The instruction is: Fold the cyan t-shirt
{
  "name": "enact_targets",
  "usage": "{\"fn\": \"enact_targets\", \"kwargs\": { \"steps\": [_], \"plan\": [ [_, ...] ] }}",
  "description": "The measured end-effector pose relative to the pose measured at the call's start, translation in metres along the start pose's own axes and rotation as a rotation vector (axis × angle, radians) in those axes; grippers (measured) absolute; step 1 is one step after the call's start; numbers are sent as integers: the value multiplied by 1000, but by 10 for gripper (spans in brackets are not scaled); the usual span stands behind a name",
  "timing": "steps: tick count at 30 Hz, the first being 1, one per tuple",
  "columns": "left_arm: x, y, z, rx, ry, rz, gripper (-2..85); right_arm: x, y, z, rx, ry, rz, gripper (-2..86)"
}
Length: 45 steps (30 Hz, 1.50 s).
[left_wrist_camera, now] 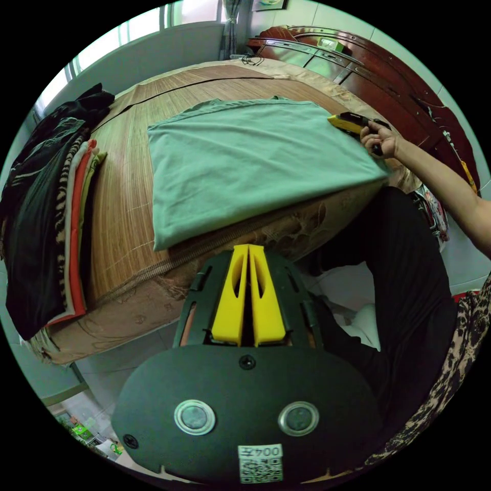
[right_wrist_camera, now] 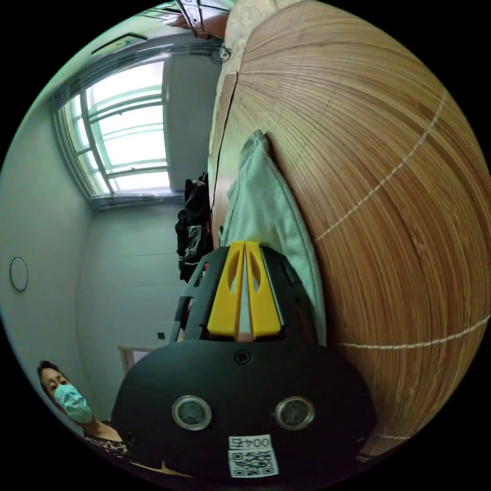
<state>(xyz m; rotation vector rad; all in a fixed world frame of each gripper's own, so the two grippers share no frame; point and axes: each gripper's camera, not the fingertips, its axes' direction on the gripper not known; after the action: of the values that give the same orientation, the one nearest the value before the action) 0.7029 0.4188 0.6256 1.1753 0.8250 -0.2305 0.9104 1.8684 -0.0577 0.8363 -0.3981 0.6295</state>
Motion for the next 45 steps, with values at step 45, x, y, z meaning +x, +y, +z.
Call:
{"fn": "enact_targets", "kwargs": {
  "steps": [45],
  "plan": [
    [525, -151, 119, 169, -6, 843, 148, -20, 48, -76, -16, 239, -89, 29]
  ]
}}
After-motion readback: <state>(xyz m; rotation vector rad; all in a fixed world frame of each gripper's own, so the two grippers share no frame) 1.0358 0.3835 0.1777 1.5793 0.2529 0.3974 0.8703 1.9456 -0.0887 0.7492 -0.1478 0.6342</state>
